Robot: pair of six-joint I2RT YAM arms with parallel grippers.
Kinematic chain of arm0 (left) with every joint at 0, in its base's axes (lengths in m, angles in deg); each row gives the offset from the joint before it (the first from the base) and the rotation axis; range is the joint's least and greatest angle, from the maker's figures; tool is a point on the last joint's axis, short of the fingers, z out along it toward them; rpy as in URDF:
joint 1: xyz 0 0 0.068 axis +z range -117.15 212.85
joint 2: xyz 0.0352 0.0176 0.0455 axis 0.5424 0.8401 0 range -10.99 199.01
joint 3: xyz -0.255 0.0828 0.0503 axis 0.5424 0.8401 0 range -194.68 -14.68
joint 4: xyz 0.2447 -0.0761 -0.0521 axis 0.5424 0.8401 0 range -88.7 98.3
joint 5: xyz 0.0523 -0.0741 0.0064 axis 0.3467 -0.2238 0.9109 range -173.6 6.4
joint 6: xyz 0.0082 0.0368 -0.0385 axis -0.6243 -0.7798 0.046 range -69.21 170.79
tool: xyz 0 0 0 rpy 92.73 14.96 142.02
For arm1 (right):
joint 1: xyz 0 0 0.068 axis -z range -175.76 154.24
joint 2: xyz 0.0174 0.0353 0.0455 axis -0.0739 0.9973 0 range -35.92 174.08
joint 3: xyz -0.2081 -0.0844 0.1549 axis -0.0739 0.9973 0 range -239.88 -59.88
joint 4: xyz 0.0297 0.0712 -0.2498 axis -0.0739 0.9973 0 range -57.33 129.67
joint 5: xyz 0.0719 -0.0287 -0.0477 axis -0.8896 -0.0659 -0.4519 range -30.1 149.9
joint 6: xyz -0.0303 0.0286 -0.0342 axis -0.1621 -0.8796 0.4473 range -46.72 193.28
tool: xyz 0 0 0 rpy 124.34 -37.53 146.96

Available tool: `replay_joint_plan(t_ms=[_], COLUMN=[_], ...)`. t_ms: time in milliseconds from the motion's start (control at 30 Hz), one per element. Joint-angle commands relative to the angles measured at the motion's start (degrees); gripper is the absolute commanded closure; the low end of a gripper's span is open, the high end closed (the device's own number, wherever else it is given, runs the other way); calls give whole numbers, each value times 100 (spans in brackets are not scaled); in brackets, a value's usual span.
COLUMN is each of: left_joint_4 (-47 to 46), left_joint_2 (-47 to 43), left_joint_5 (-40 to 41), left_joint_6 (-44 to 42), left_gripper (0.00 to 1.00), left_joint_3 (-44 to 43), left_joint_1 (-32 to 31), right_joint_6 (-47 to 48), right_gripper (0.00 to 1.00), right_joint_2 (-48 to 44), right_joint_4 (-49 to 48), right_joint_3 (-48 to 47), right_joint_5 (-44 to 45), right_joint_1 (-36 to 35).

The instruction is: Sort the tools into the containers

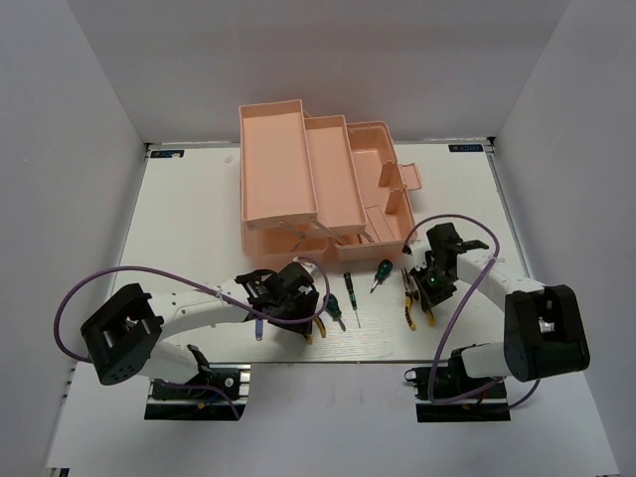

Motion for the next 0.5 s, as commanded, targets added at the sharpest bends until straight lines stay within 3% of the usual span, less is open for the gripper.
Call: replay_joint_plan(t_ms=[0, 67, 100, 167, 267, 367, 433, 467], left_joint_4=[-72, 59, 60, 60, 60, 112, 112, 112], left_joint_2=[-72, -72, -72, -72, -125, -247, -326, -327], left_joint_5=[362, 433, 434, 486, 486, 486, 486, 486], left_joint_6=[179, 232, 233, 285, 285, 285, 285, 233], left_gripper=[33, 33, 33, 33, 33, 33, 33, 33], left_joint_3=[50, 50, -2, -2, -2, -55, -108, -108], left_joint_1=[-66, -66, -118, -119, -119, -172, -172, -172], right_joint_6=[219, 710, 1103, 1685, 2632, 2899, 2716, 2167], right_gripper=[100, 100, 100, 100, 100, 100, 100, 100], right_joint_2=[-119, -591, -978, -1592, -2334, -2607, -2695, -2695], right_joint_4=[429, 1154, 1394, 2113, 2590, 2952, 2350, 2120], right_joint_3=[3, -198, -278, -700, -1288, -1799, -1931, -1940], right_joint_5=[-247, -537, -1208, -1713, -2198, -2489, -2446, -2350], right_joint_1=[46, 125, 152, 196, 196, 222, 214, 205])
